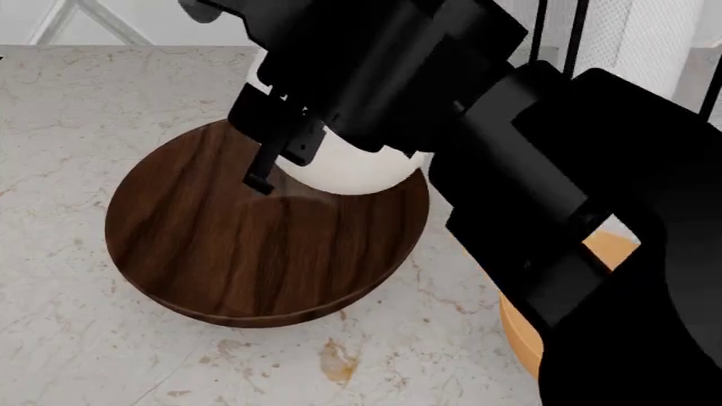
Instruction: Stack the bowls from largest to smallest.
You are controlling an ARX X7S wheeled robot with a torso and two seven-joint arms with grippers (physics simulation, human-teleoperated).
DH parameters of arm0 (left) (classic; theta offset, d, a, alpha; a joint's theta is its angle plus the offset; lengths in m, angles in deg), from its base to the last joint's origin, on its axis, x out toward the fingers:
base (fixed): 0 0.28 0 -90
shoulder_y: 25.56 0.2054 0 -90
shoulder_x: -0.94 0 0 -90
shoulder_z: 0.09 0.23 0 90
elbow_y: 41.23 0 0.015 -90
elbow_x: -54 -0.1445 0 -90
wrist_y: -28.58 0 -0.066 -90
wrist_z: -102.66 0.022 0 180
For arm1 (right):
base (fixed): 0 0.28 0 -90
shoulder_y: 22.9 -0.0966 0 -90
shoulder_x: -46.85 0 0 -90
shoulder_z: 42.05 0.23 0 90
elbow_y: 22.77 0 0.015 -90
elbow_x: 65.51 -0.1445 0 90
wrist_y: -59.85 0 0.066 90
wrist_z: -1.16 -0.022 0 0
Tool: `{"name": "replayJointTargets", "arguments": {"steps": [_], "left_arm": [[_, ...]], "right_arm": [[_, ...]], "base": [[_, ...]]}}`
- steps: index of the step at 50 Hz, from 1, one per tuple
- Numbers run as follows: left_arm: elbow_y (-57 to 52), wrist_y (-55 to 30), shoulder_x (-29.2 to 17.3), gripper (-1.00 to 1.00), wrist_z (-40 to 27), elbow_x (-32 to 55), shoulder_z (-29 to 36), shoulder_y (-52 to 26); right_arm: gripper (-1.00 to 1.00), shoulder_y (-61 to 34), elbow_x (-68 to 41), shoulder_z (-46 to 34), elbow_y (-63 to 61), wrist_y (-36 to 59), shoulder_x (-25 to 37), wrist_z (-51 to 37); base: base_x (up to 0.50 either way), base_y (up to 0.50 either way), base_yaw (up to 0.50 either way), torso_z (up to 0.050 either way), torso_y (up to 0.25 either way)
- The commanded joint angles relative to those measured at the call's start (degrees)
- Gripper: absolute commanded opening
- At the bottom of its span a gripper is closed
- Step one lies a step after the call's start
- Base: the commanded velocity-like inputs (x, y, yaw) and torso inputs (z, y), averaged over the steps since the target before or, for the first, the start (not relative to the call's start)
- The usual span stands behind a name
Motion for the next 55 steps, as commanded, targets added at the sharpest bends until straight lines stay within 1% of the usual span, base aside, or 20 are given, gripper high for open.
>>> {"name": "replayJointTargets", "arguments": {"steps": [1, 11, 20, 23, 30, 35, 55], "left_arm": [[0.84, 2.49, -0.28, 1.0, -0.26, 2.03, -2.8, -0.04], [1.4, 2.92, -0.55, 1.0, -0.05, 1.99, -2.98, -0.01], [2.21, 3.46, -1.28, 1.0, 0.36, 2.31, -4.62, 0.57], [2.29, 3.63, -1.3, 1.0, 0.36, 2.4, -4.69, 0.58], [2.57, 3.99, -1.35, 1.0, 0.66, 2.58, -5.04, 0.78], [2.82, 4.15, -1.26, 1.0, 1.28, 2.16, -5.56, 1.23], [2.98, 5.0, -1.76, 1.0, 0.93, 3.27, -5.91, 1.51]], "right_arm": [[-1.0, 0.26, -7.84, -6.43, 1.96, -3.27, -2.96, -1.8], [-1.0, 2.25, -8.2, -6.62, -0.87, -3.44, -2.96, -2.85], [-1.0, 3.9, -7.91, -6.78, -3.67, -3.74, -2.96, -3.5], [-1.0, 4.28, -7.8, -6.76, -4.05, -4.62, -2.96, -4.26], [-1.0, 5.16, -12.0, -6.74, -4.3, -7.72, -2.96, -8.64], [-1.0, 6.08, -11.98, -6.95, -5.01, -9.38, -2.96, -9.07], [-1.0, 9.98, -11.03, -6.94, -6.12, -7.73, -2.96, -9.78]], "base": [[0.0, 0.0, 0.0, 0.0, 0.0], [0.0, 0.0, 0.0, 0.0, 0.0], [0.0, 0.0, 0.0, 0.0, 0.0], [0.0, 0.0, 0.0, 0.0, 0.0], [0.0, 0.0, 0.0, 0.0, 0.0], [0.0, 0.0, 0.0, 0.0, 0.0], [0.0, 0.0, 0.0, 0.0, 0.0]]}}
